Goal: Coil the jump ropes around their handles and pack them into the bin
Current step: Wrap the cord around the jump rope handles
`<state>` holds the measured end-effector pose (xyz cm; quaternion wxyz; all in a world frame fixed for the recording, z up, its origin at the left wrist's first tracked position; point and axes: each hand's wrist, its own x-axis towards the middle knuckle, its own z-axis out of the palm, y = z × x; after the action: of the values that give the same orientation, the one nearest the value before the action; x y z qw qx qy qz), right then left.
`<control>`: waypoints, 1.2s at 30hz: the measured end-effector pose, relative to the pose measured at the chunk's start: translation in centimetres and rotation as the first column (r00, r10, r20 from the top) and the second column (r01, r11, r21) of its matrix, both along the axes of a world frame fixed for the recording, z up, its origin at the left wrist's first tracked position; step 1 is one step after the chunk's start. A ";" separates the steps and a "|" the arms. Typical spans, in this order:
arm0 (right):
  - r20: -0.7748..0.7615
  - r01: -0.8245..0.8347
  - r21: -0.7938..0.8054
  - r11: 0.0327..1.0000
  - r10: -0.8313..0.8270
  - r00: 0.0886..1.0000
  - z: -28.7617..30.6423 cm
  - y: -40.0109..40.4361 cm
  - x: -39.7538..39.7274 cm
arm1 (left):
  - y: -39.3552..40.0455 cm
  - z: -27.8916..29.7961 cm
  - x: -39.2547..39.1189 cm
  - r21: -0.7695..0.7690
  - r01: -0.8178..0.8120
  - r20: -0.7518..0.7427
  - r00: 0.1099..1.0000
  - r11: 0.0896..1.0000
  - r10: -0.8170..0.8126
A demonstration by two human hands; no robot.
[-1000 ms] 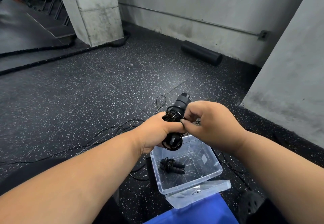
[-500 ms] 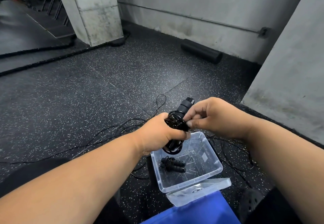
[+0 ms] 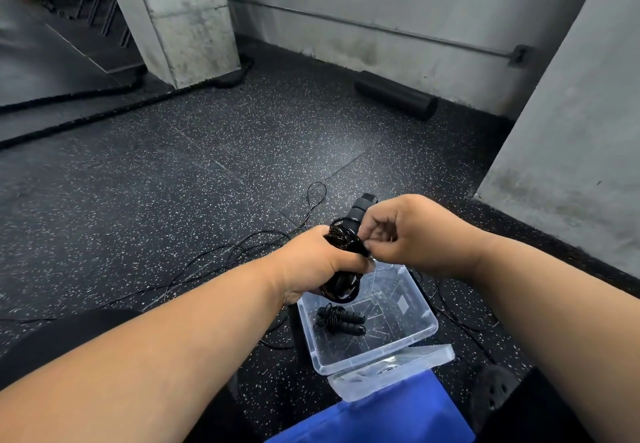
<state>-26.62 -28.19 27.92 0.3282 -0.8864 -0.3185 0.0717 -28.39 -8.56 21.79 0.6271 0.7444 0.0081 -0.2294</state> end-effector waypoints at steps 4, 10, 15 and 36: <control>-0.113 -0.033 0.018 0.999 0.035 0.993 0.1 0.1 0.0 | 0.1 0.7 -0.3 -0.025 0.042 -0.010 0.999 0.999 -0.042; -0.153 -0.032 0.031 0.999 0.036 0.987 0.8 0.0 0.0 | 1.6 2.0 -1.1 -0.382 0.046 -0.326 0.928 0.923 -0.181; -0.099 -0.079 -0.029 0.996 0.075 0.992 0.8 0.3 -0.8 | 0.8 1.4 -1.4 -0.325 -0.051 -0.278 0.960 0.944 -0.044; -0.345 0.412 0.259 0.873 -0.315 0.884 -0.2 1.7 -1.6 | -0.9 1.9 -1.6 -0.400 -0.261 -0.140 0.965 0.878 0.223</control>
<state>-28.19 -26.45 27.73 0.5207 -0.8437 -0.0995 0.0846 -29.99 -9.44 23.70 0.7935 0.5762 0.0804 -0.1786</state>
